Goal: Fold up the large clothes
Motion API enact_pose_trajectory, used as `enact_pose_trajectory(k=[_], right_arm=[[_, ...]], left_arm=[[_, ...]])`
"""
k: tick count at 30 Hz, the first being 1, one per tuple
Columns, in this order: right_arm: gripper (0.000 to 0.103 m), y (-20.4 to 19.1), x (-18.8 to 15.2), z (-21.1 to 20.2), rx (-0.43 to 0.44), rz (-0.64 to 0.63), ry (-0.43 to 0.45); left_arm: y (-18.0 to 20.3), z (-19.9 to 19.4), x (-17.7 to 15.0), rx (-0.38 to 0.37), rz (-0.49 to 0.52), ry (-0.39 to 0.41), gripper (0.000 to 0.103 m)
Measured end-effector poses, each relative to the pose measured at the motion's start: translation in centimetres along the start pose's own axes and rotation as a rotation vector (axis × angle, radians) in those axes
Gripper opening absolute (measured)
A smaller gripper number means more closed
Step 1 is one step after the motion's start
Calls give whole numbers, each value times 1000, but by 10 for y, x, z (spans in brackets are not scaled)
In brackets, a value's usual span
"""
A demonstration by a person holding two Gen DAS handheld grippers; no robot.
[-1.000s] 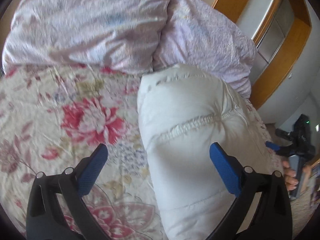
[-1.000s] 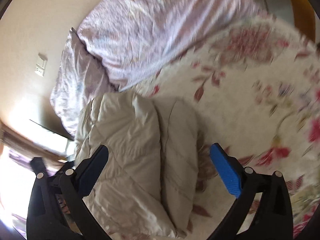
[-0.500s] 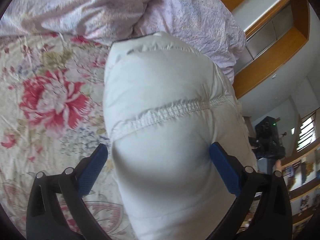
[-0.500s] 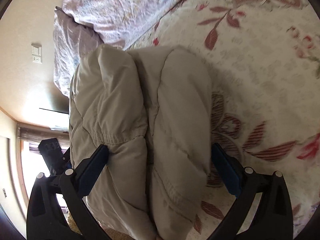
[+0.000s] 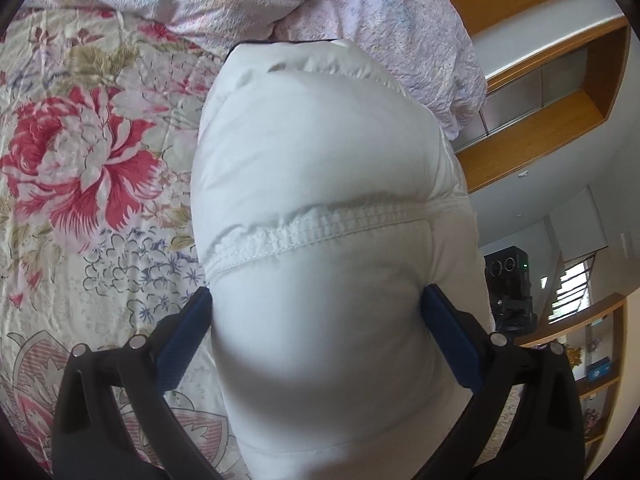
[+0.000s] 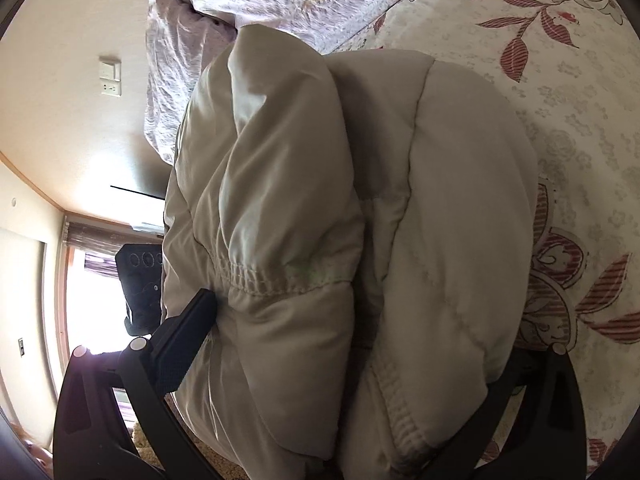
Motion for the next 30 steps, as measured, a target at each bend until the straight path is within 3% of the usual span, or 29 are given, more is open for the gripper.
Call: enact_pose_trajectory(k=[11,18,25,30], right_arm=[[102,2,-4,1,25,-9,-22],[102,-27,-6,-3,11,-99,6],[87,-65,7,-1,21,-181,34],[79,-94,33,21,29,-229,18]], left_arm=[[-6,7,-6,-64,-51,24,101],[5,-6,-8,-53,-32,56,87],[3,-41,-1,-34,-11,130,81],[-18,-80,7,-17,-31,208,81]])
Point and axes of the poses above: each gripper's, at about its wrist camera, not at the fingertips, and z roughly the way its jaws point, y to its right, x to its top, the point moved 6 cm from there along z, roughly the way its jaws point, and after that the axes turned 12 degrees about -y, right-handed, at the moved point
